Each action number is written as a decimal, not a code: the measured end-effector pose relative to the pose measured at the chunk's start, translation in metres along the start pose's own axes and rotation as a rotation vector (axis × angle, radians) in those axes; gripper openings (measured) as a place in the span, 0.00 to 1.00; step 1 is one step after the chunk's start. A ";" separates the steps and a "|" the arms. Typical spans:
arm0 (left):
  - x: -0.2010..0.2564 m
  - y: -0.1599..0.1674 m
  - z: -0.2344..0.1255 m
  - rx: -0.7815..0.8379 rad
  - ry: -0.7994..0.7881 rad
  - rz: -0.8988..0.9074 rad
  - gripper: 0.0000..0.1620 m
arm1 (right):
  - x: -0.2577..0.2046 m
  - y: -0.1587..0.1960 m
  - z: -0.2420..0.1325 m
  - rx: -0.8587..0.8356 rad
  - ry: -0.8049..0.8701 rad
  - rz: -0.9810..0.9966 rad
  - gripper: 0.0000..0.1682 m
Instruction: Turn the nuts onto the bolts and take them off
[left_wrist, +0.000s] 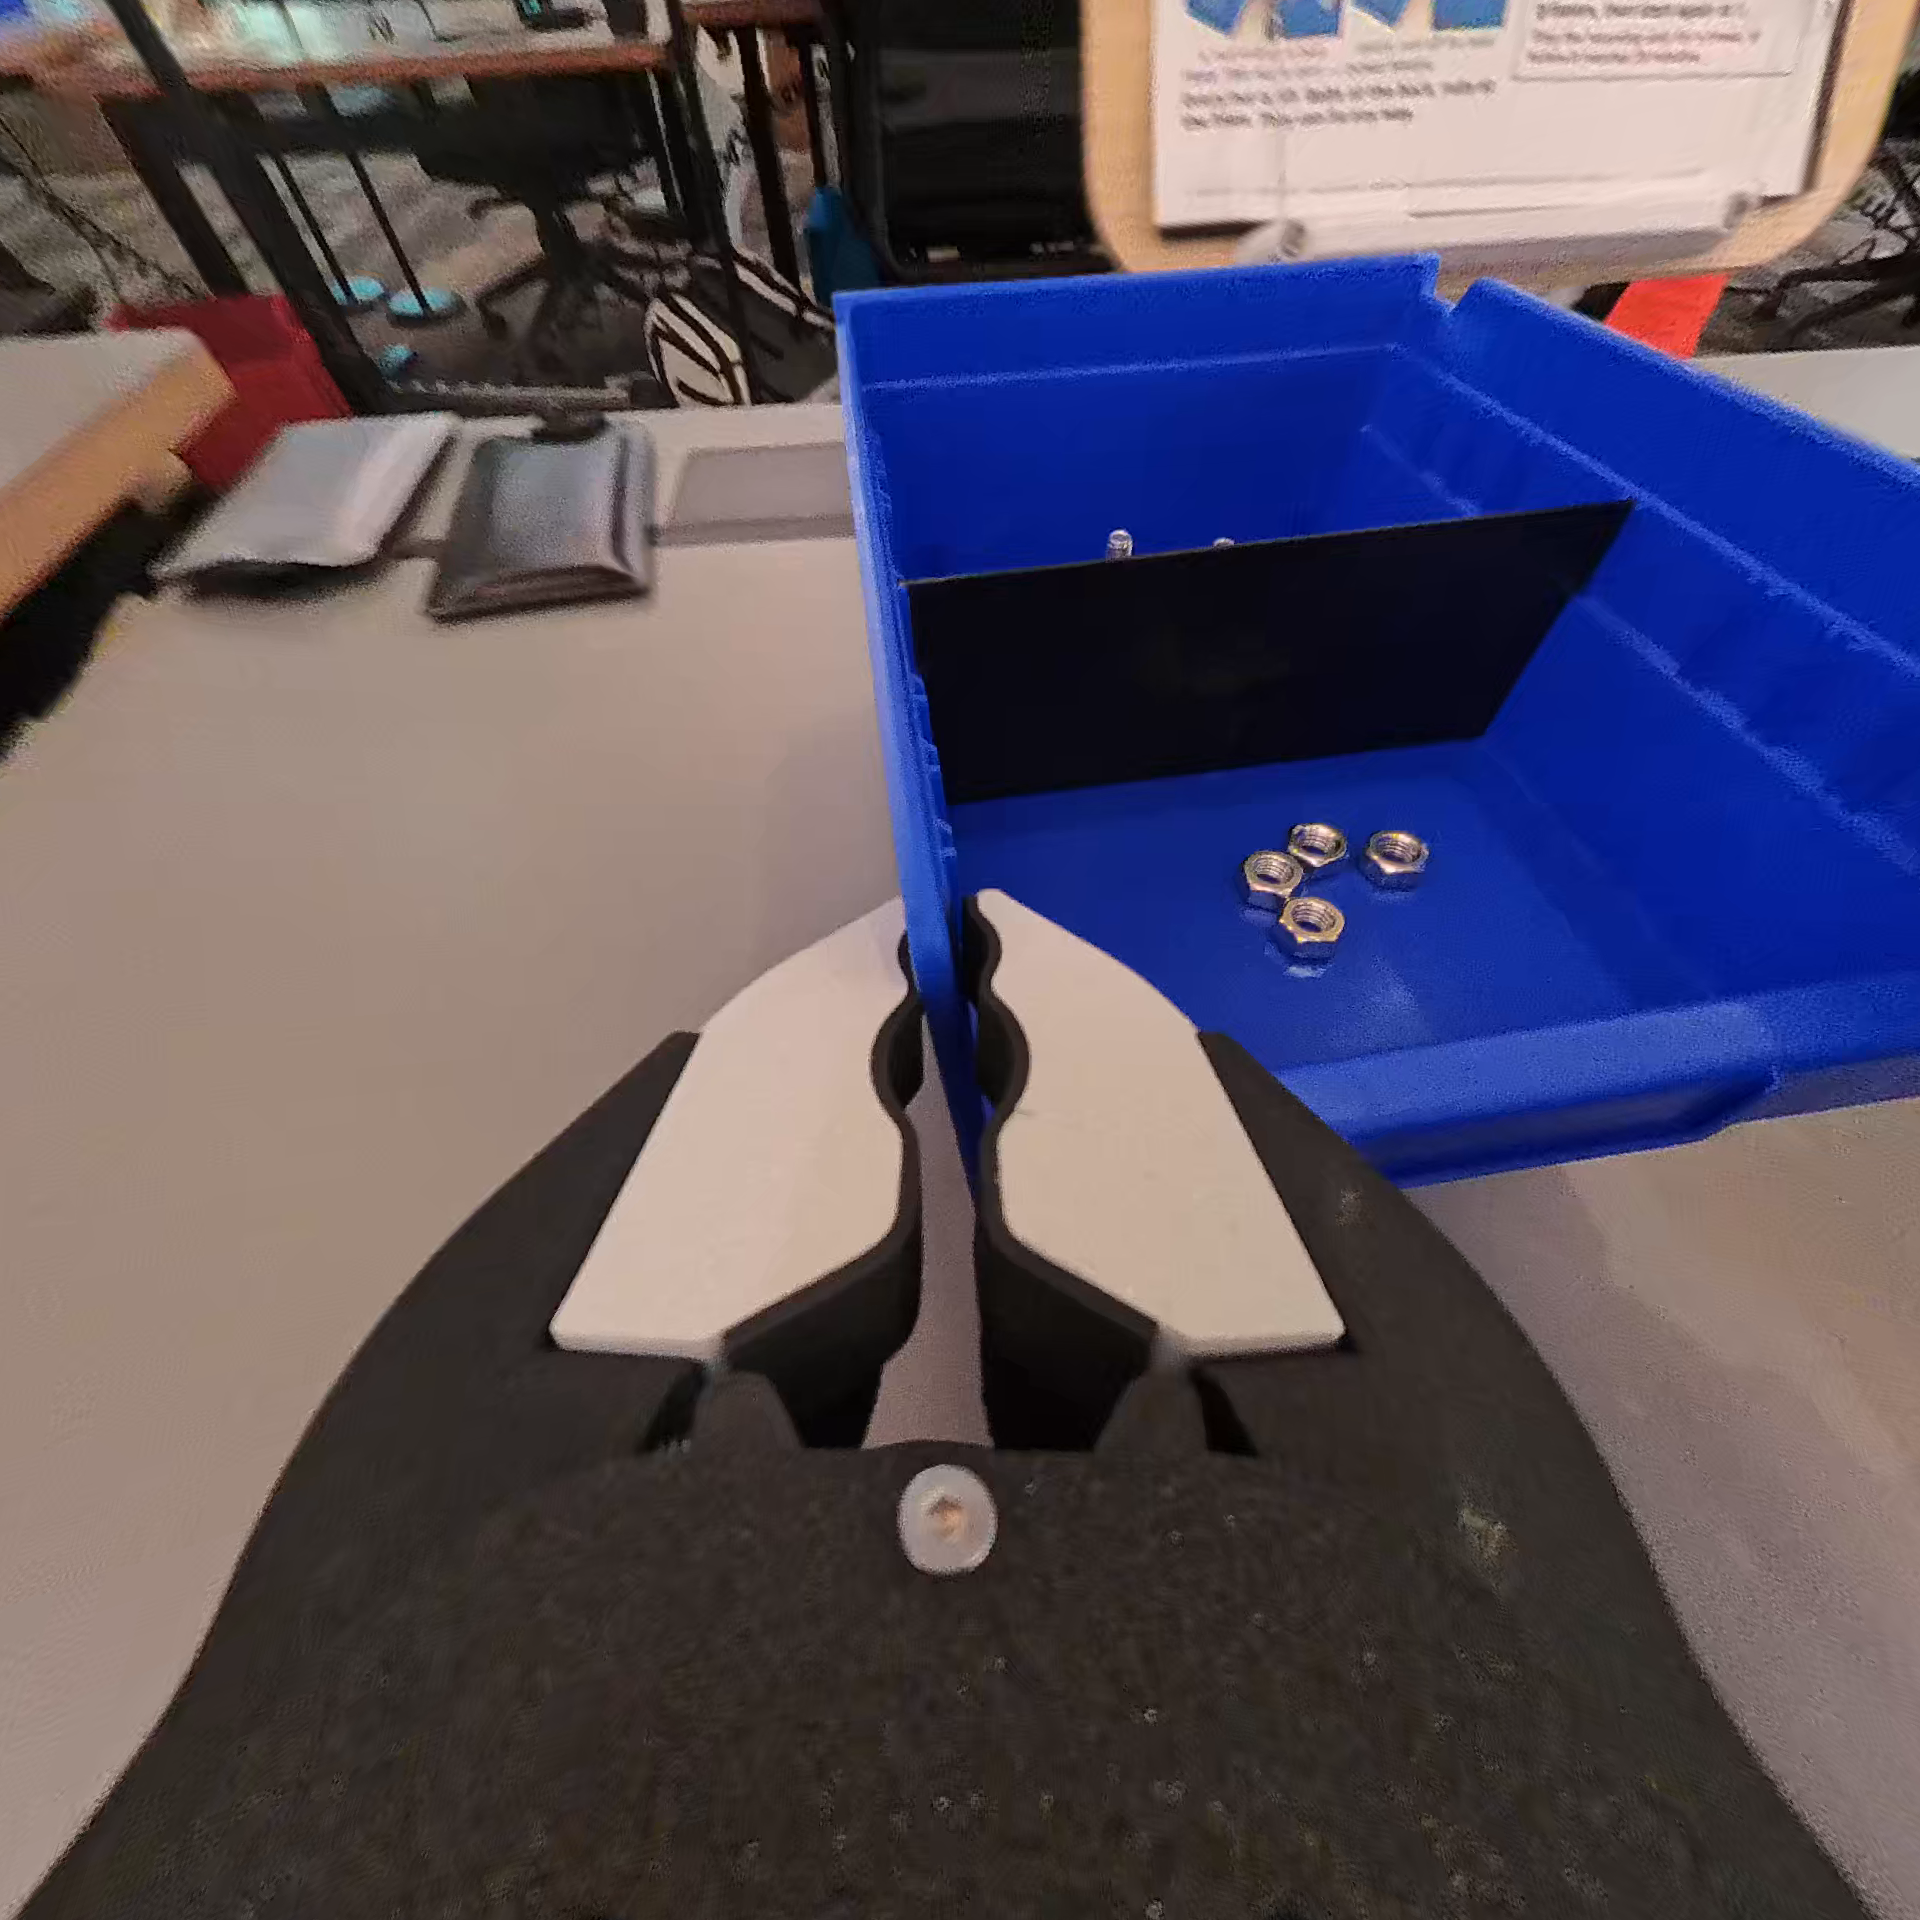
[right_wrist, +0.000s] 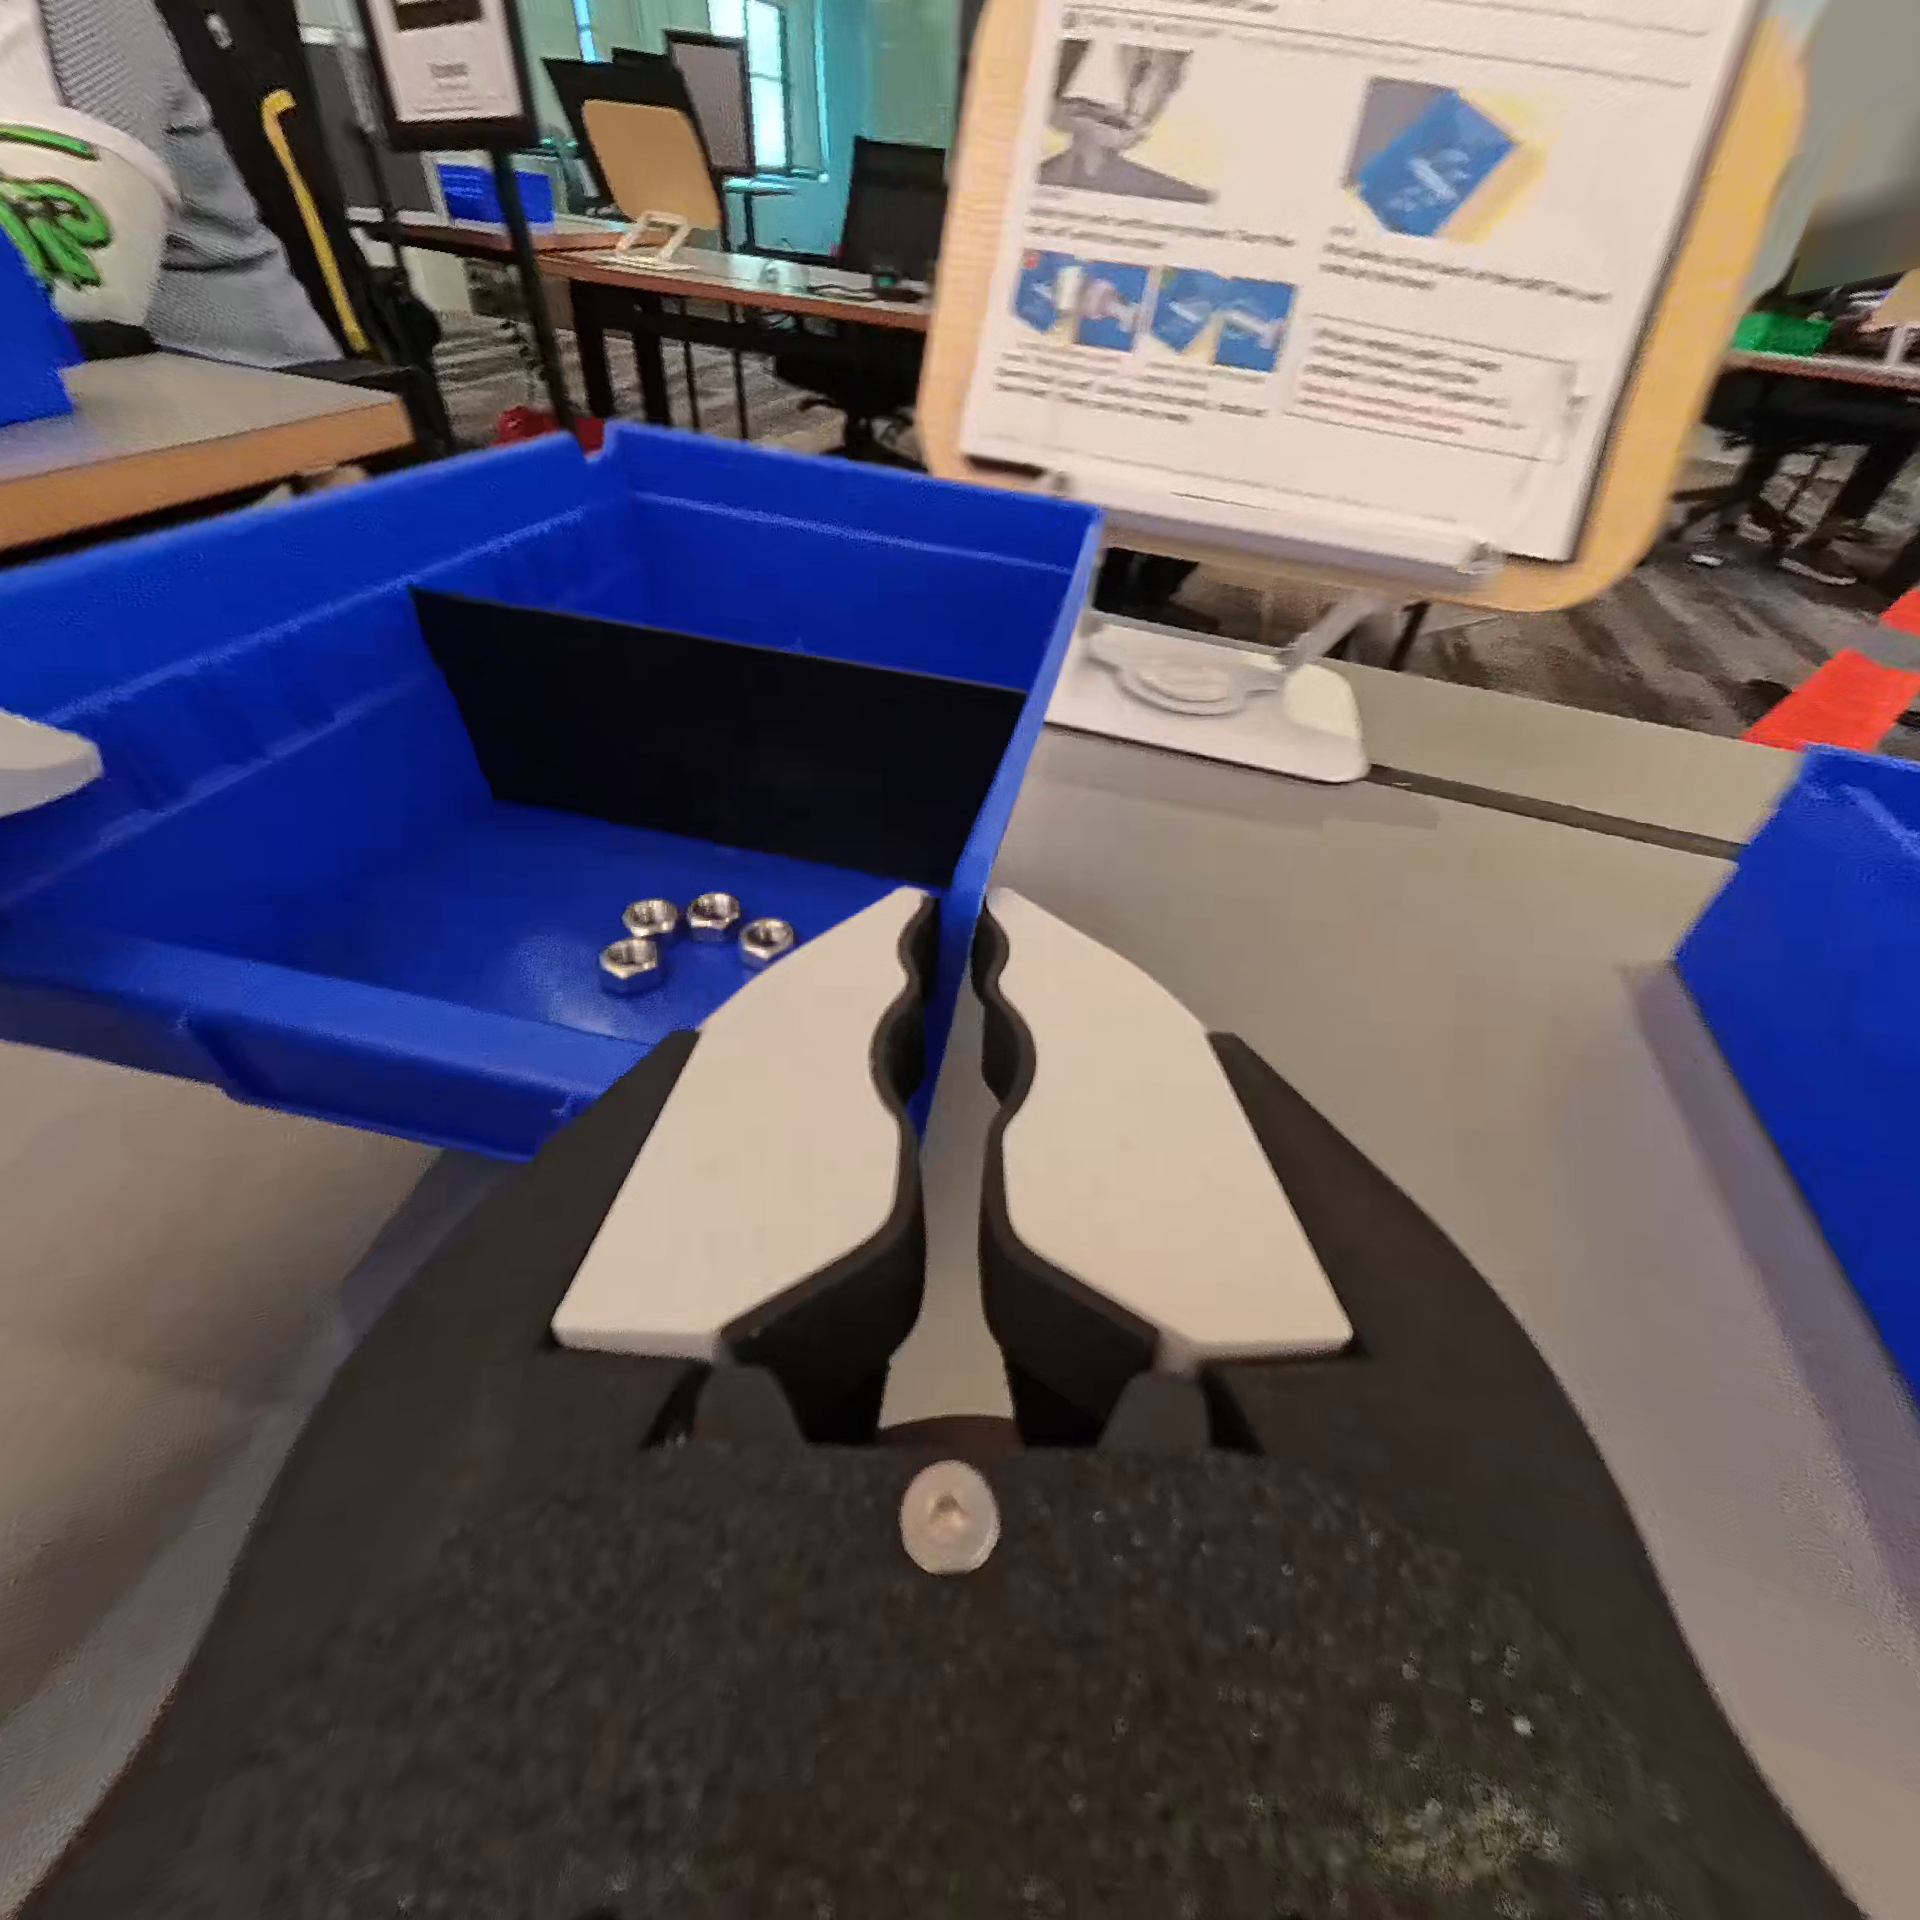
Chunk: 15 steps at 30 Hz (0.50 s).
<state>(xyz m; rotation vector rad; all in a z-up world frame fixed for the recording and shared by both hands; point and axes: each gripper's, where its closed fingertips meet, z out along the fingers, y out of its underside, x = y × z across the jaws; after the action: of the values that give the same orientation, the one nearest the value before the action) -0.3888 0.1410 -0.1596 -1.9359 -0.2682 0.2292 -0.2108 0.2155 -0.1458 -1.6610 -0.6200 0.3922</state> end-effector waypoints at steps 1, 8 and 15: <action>-0.016 0.000 -0.001 0.014 -0.012 0.017 0.02 | -0.016 0.001 0.006 -0.008 -0.020 -0.002 0.03; -0.105 0.028 0.009 0.028 -0.033 0.054 0.02 | -0.103 0.030 0.043 -0.094 -0.081 -0.006 0.04; -0.129 0.051 0.029 -0.019 -0.010 -0.043 0.02 | -0.126 0.039 0.054 -0.142 -0.155 0.062 0.05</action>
<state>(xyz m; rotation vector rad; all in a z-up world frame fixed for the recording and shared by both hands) -0.5161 0.1100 -0.2135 -1.9459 -0.3189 0.2084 -0.3354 0.1790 -0.2050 -1.8001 -0.7267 0.5359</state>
